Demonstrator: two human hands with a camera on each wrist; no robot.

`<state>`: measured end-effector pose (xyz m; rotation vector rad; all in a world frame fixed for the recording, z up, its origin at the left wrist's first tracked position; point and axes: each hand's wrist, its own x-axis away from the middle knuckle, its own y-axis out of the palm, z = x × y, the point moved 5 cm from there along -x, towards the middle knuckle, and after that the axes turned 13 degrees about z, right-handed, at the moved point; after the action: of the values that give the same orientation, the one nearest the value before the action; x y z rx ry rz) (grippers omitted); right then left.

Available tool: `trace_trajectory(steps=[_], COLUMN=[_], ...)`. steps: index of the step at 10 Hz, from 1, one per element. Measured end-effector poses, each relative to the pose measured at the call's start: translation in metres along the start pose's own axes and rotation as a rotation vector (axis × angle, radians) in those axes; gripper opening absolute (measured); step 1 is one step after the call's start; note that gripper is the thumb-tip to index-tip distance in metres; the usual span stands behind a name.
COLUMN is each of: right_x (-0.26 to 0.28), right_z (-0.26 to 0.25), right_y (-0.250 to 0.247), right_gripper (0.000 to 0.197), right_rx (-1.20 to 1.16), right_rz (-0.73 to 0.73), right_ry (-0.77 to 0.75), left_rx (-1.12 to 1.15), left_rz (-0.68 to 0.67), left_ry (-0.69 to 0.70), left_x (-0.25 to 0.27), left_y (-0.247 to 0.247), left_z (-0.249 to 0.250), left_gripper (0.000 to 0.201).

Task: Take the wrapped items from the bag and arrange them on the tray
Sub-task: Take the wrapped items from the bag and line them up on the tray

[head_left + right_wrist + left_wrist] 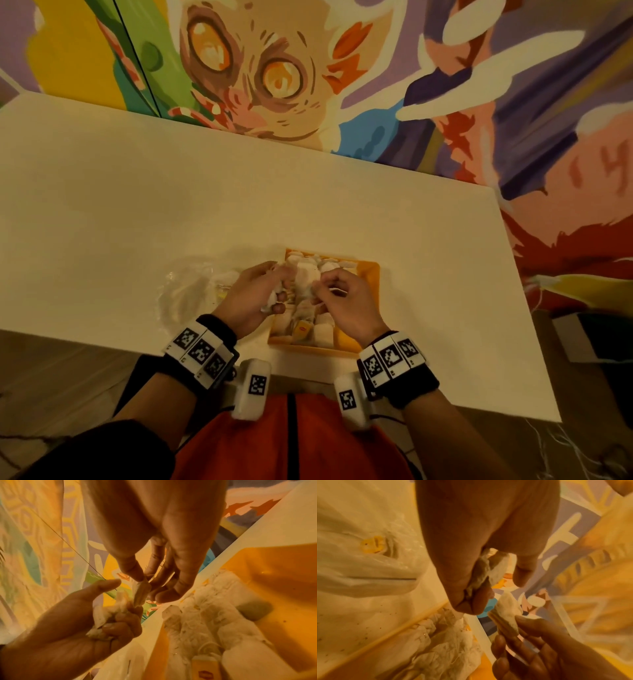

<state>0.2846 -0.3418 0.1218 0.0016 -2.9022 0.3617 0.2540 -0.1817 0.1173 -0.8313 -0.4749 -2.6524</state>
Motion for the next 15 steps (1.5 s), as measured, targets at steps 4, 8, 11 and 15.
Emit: trace_trajectory(steps=[4, 8, 11, 15], right_x=[-0.006, -0.040, -0.035, -0.046], right_z=[0.006, 0.024, 0.015, 0.023], right_y=[-0.023, -0.053, -0.032, -0.018], right_gripper=[0.014, 0.012, 0.041, 0.028], right_rx=[0.225, 0.694, 0.941, 1.125], right_rz=[-0.036, 0.074, -0.154, -0.063], right_ry=[-0.125, -0.070, 0.052, 0.053], left_rx=[-0.481, -0.626, -0.741, -0.722], left_rz=[0.031, 0.134, 0.133, 0.116], left_ry=[0.387, 0.393, 0.441, 0.431], left_x=[0.005, -0.008, -0.014, -0.017], left_y=[0.034, 0.013, 0.009, 0.005], left_z=[-0.001, -0.012, -0.018, -0.021], left_gripper=[0.020, 0.017, 0.018, 0.022])
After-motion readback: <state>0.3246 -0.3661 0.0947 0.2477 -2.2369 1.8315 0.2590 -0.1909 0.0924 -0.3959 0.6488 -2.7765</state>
